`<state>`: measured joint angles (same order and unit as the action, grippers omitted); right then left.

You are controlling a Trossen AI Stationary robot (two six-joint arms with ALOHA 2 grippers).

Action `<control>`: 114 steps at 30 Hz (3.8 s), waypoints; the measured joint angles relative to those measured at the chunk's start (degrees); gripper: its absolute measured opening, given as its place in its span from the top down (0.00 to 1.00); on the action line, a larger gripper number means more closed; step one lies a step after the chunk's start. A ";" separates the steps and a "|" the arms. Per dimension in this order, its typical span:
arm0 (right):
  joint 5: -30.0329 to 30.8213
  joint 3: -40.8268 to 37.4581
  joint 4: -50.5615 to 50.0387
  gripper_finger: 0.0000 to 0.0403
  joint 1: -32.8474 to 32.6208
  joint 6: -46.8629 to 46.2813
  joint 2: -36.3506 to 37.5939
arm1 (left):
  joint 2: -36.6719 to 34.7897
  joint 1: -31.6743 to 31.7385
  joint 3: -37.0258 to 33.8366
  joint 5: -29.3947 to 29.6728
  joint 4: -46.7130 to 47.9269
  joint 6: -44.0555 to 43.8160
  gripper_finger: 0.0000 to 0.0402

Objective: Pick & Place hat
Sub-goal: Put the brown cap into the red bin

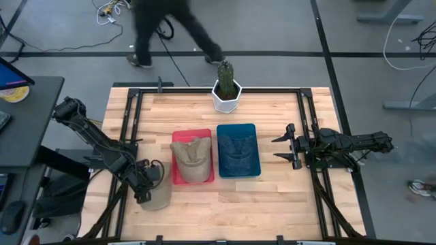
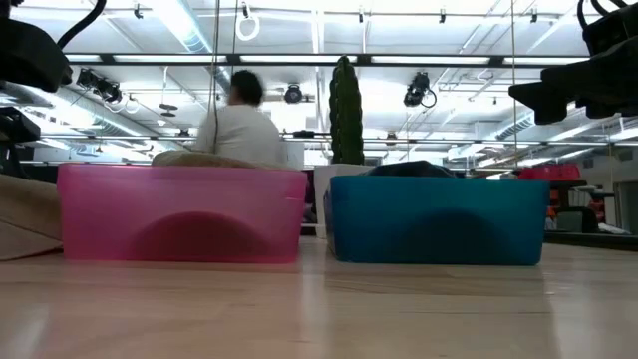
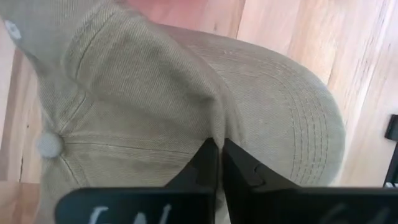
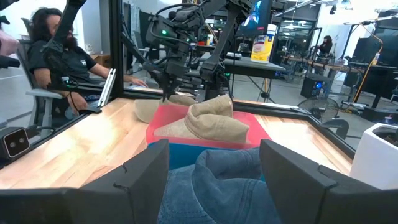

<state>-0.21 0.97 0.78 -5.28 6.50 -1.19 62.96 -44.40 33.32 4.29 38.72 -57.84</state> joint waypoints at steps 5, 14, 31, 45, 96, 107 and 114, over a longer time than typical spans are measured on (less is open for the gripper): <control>0.00 0.00 0.00 0.37 0.00 0.00 -0.02 | 0.00 0.00 0.80 -2.04 0.31 0.56 0.98; -0.02 0.00 0.00 0.37 -0.02 0.00 0.00 | 0.00 0.00 10.16 -1.89 10.52 1.52 0.99; -0.02 0.00 0.00 0.37 -0.02 0.00 -0.02 | 0.04 5.70 34.53 11.42 35.32 9.18 0.99; -0.02 0.00 -0.02 0.37 0.00 0.00 -0.02 | 9.37 31.09 35.58 2.73 22.77 40.70 0.99; 0.00 0.00 -0.02 0.37 0.00 0.00 0.00 | 42.23 40.90 38.46 -2.22 8.23 50.20 0.99; -0.02 0.00 -0.01 0.37 0.00 0.00 -0.01 | 41.99 41.20 33.07 -3.17 4.04 47.17 0.99; -0.02 0.00 -0.02 0.37 0.00 0.00 -0.02 | 40.83 40.98 34.29 -3.64 5.90 46.45 0.92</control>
<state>-0.23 0.97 0.75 -5.28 6.50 -1.21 103.79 -3.42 67.61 0.64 44.62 -11.40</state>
